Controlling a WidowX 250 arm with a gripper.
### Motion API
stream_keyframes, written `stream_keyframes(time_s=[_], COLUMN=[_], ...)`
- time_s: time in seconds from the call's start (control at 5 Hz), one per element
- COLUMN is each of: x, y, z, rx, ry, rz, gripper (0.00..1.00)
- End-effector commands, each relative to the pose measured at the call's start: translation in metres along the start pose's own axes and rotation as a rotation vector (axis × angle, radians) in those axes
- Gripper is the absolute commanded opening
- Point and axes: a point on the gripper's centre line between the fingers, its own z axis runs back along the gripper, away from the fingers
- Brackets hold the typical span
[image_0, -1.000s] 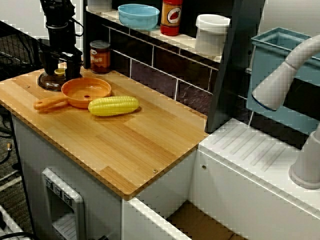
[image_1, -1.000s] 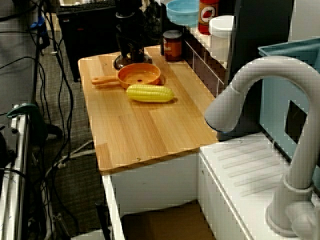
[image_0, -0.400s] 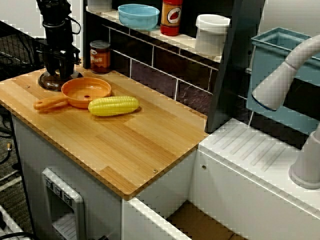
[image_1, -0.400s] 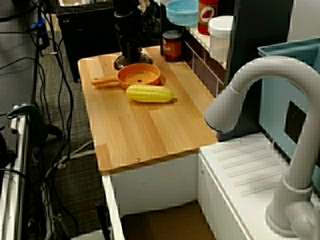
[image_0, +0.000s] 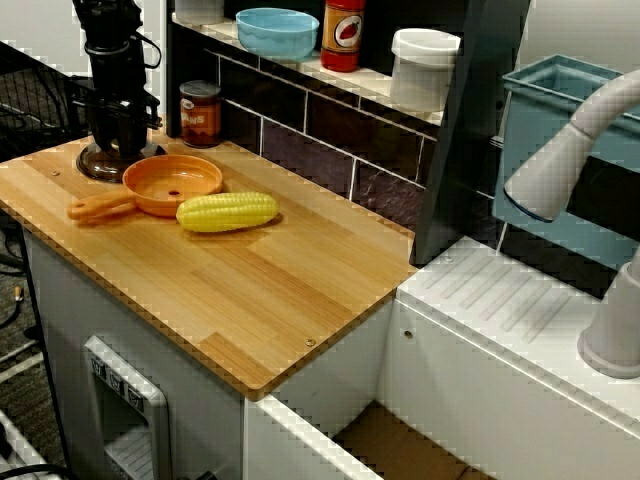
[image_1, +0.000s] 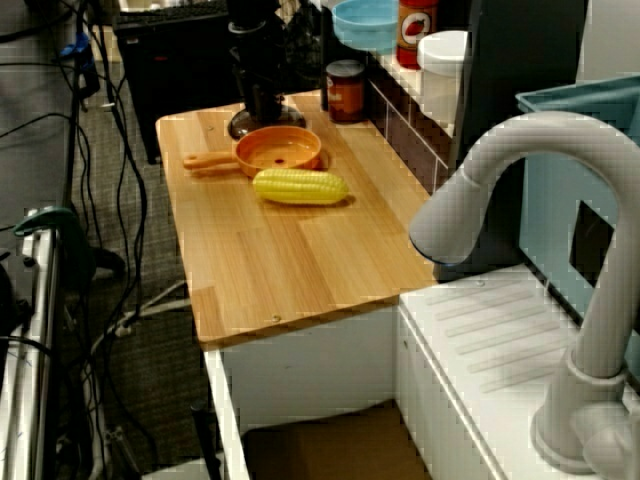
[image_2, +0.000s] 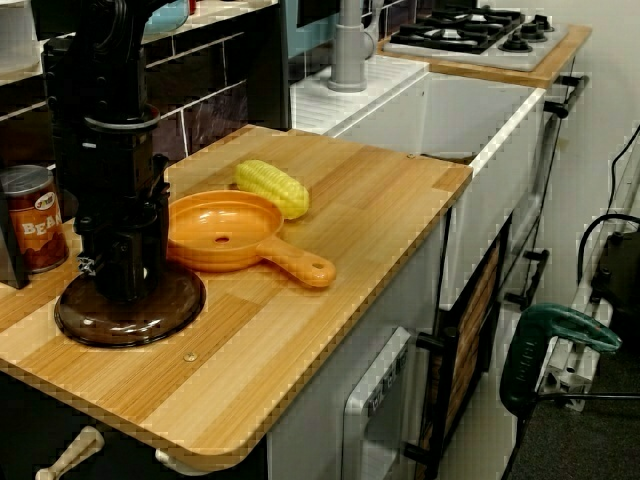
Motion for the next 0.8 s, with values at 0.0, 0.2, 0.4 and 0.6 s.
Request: stream_keyframes(time_s=[0.0, 0.2, 0.4, 0.6], x=[-0.002, -0.006, -0.009, -0.015], y=[-0.001, -0.003, -0.007, -0.022], z=[0.056, 0.071, 0.080, 0.083], rx=[-0.004, -0.020, -0.033, -0.038], ry=[-0.115, -0.136, -0.147, -0.153], rz=[-0.010, -0.016, -0.026, -0.057], gripper=[0.00, 0.00, 0.00, 0.00])
